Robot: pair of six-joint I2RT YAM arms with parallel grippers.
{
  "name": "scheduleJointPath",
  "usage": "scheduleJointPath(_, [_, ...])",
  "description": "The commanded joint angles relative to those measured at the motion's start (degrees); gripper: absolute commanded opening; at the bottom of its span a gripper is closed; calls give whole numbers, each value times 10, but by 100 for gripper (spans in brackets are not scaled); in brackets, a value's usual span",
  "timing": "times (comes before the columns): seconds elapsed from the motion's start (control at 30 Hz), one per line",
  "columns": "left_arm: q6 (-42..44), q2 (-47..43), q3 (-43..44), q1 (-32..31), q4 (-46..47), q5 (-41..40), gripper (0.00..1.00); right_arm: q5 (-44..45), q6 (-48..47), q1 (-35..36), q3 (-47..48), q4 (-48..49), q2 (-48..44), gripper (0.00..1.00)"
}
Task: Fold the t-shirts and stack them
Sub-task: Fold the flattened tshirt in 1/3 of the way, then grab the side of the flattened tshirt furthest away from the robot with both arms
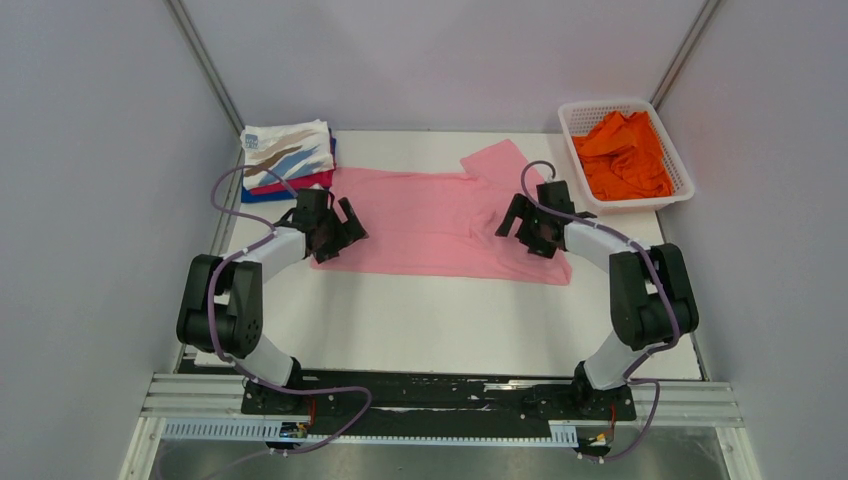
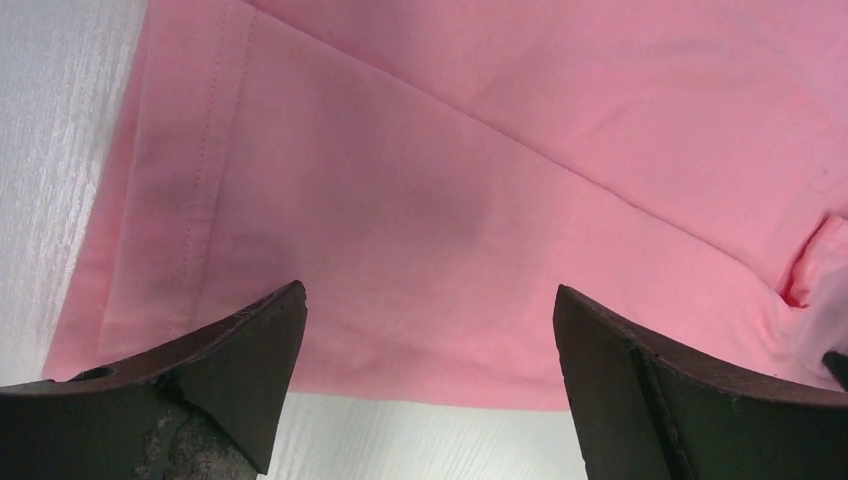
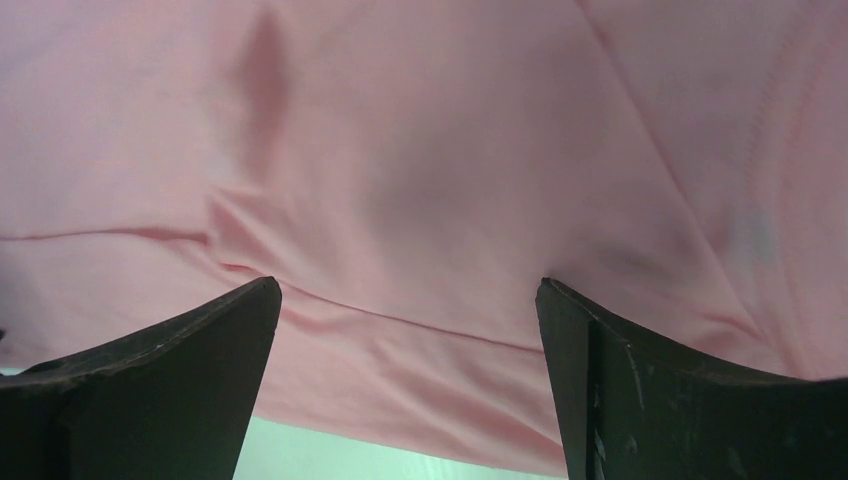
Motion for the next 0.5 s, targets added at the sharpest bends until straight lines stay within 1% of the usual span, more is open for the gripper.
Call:
scheduleJointPath(0.0, [-10,11,-21,0,11,5,100,46,38,-16,-42,-54,-14,100])
scheduleJointPath(0.1, [-18,11,-32,-2,-21,4,100,31,41,-16,-80,-71,-25,100])
scheduleJointPath(0.17, [-24,0,-55,-8,-48,2,100,31,44,-16,-101,-91,-38,100])
scheduleJointPath(0.3, [-39,-49,-105,-31,-89,-13,100,56,46,-17,-137,-142,-91,100])
scheduleJointPath(0.47, [-59,-141,-155,-68,-157,-30,100,90,63,-16,-178,-216,-166,100])
